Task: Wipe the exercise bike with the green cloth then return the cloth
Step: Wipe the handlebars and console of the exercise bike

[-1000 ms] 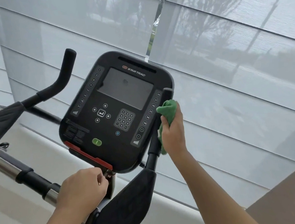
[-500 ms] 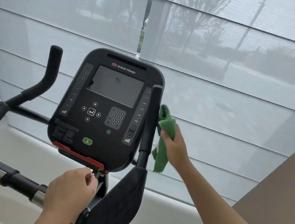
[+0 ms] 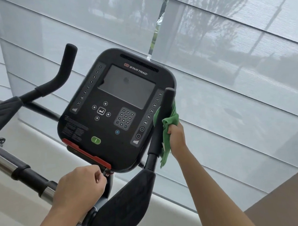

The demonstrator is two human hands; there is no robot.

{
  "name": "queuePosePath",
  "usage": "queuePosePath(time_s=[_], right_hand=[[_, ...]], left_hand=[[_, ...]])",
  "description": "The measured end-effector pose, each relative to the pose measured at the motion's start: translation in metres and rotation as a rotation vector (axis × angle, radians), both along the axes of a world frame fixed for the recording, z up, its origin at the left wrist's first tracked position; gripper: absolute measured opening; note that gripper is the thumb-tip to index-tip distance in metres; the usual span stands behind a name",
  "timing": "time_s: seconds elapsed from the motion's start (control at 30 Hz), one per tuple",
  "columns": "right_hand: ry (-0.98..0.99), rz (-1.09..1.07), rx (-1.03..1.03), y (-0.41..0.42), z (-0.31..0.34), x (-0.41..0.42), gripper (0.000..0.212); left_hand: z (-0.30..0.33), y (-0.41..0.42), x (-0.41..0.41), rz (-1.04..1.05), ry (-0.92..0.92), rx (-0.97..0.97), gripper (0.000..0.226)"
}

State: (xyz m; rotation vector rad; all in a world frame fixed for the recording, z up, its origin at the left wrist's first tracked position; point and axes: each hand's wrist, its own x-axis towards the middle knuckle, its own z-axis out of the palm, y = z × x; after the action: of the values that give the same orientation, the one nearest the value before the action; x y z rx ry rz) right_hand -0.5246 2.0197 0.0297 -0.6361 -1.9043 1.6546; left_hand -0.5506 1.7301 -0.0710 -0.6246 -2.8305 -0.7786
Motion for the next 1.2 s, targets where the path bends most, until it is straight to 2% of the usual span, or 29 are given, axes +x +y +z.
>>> queuePosePath(time_s=[0.13,0.23,0.3,0.37,0.47,0.57,0.7,0.8,0.93,1.1,1.2], right_hand=[[-0.115,0.036,0.083,-0.013,-0.018,0.023,0.023],[-0.236,0.082,0.251,-0.014,-0.016,0.04,0.031],[-0.211,0.049,0.38,-0.014,-0.008,0.05,0.04],[-0.044,-0.054,0.625,-0.014,0.011,0.057,0.059],[0.108,-0.164,1.166,-0.007,0.052,0.048,0.075],[0.02,-0.2,1.604,-0.008,0.088,0.019,0.062],[-0.242,0.011,1.885,-0.008,0.083,-0.013,0.039],[-0.255,0.067,1.944,-0.004,0.07,-0.024,0.031],[-0.389,0.223,1.958,-0.018,0.043,-0.019,0.031],[-0.622,0.461,1.687,-0.048,0.018,-0.011,0.034],[-0.642,0.548,1.679,-0.053,0.013,-0.002,0.036]], left_hand=[[-0.001,-0.001,0.001,0.0,0.003,0.017,0.025],[-0.003,-0.002,0.0,-0.026,0.01,0.029,0.023],[-0.003,-0.003,0.001,-0.032,0.013,0.037,0.023],[-0.002,-0.003,0.001,-0.02,0.009,0.035,0.024],[-0.002,-0.003,0.0,-0.011,-0.001,0.023,0.024],[-0.001,-0.003,-0.001,-0.013,-0.002,0.022,0.023],[0.0,-0.006,-0.003,-0.007,-0.023,0.014,0.024],[0.001,-0.005,-0.004,0.019,-0.029,0.0,0.025],[0.0,-0.006,-0.006,0.012,-0.038,-0.083,0.023],[-0.001,-0.005,-0.005,0.008,-0.048,-0.1,0.026],[0.0,-0.004,-0.005,0.006,-0.048,-0.114,0.029]])
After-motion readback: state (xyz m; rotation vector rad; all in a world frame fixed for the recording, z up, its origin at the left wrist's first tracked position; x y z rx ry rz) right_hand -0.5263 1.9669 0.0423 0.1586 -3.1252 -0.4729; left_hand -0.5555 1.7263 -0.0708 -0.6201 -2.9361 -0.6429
